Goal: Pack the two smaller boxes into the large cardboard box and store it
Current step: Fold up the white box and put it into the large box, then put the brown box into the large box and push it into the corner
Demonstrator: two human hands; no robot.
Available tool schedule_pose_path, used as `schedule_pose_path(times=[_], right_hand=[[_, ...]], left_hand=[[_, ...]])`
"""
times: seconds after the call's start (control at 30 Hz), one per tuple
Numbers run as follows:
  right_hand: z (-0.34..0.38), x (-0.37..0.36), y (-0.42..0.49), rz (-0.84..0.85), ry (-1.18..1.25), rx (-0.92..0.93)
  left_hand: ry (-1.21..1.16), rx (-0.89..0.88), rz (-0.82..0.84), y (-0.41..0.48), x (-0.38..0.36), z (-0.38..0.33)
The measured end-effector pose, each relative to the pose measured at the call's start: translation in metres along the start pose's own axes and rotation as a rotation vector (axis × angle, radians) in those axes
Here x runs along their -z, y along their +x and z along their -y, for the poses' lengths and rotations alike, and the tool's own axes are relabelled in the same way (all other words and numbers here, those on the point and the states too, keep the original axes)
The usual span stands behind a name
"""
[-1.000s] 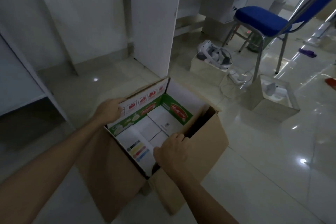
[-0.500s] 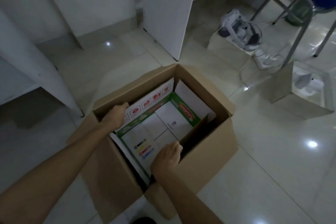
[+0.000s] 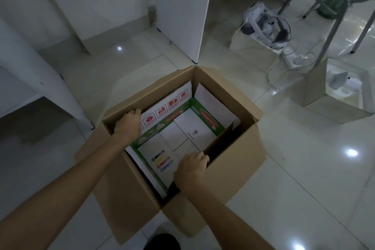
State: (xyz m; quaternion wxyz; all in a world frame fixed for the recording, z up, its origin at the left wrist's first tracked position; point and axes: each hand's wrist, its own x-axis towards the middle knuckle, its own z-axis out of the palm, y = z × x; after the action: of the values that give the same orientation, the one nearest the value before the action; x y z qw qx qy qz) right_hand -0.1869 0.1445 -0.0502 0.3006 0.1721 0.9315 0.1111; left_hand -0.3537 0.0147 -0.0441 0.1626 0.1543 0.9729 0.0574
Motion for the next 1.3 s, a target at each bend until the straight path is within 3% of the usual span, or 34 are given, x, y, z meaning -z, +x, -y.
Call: schedule_pose_path(times=[0.07, 0.17, 0.23, 0.4, 0.93, 1.3], right_hand=[[-0.013, 0.005, -0.01, -0.082, 0.096, 0.134], [-0.037, 0.002, -0.032, -0.355, 0.286, 0.249], [-0.054, -0.004, -0.048, -0.45, 0.387, 0.272], [-0.104, -0.021, -0.108, -0.54, 0.524, 0.316], [-0.245, -0.171, -0.309, -0.57, 0.739, -0.091], [-0.333, -0.284, -0.397, -0.602, 0.913, -0.358]], left_hand=[[-0.002, -0.047, -0.055, -0.014, 0.007, -0.011], [-0.085, -0.19, -0.058, -0.044, 0.013, -0.036], [-0.14, -0.294, -0.053, -0.069, 0.014, -0.055], [-0.216, -0.506, -0.072, -0.142, 0.012, -0.103], [-0.266, -0.915, 0.088, -0.316, -0.058, -0.255], [-0.27, -1.057, 0.243, -0.407, -0.132, -0.369]])
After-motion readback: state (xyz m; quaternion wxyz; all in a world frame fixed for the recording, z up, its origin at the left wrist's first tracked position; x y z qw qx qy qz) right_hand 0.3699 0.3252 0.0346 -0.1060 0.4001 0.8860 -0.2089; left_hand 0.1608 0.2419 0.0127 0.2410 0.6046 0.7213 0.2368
